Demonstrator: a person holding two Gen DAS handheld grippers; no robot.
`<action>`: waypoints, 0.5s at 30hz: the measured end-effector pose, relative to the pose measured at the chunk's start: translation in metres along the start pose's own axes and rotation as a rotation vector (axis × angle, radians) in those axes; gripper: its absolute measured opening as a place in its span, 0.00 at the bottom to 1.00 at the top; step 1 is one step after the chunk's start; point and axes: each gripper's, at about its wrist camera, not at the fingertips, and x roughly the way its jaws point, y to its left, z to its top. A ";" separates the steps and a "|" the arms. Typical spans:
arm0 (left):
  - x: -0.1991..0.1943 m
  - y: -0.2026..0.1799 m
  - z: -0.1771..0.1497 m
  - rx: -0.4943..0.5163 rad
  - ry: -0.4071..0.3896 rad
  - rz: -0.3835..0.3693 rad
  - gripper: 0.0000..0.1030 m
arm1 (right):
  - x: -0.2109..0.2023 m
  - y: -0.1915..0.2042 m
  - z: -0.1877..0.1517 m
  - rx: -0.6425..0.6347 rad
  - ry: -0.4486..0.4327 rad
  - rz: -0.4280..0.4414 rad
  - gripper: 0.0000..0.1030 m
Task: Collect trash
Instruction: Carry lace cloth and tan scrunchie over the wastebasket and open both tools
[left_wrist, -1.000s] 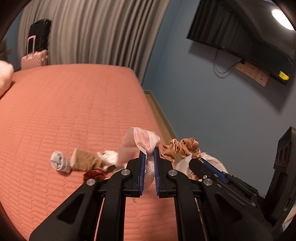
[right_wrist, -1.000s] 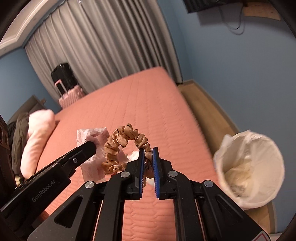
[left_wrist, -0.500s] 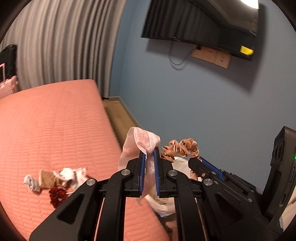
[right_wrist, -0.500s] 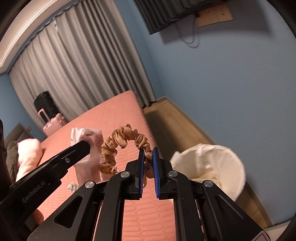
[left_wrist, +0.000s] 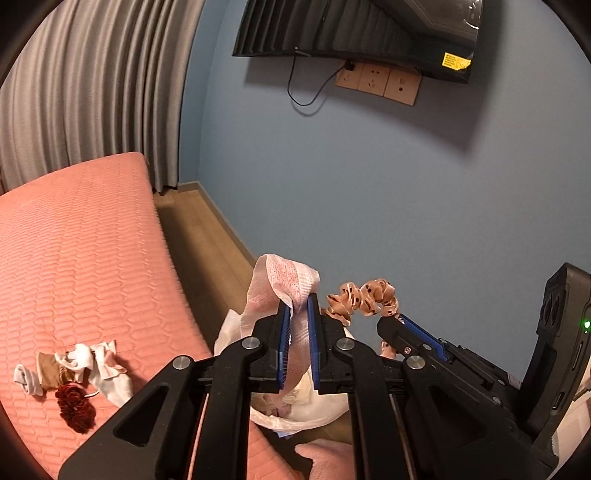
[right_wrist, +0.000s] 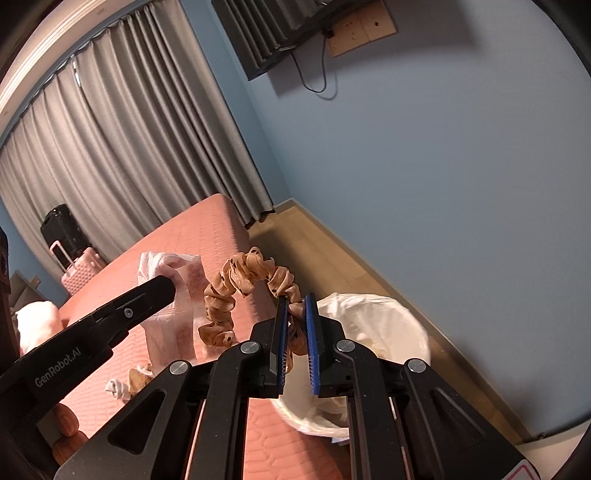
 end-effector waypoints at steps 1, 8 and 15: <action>0.002 -0.001 0.000 0.002 0.002 -0.001 0.09 | 0.001 -0.001 0.000 0.003 0.001 -0.003 0.09; 0.014 -0.004 0.001 0.011 0.007 0.003 0.10 | 0.016 -0.009 0.000 0.019 0.014 -0.012 0.10; 0.022 -0.003 0.003 0.003 0.004 0.017 0.23 | 0.023 -0.010 -0.003 0.024 0.020 -0.019 0.14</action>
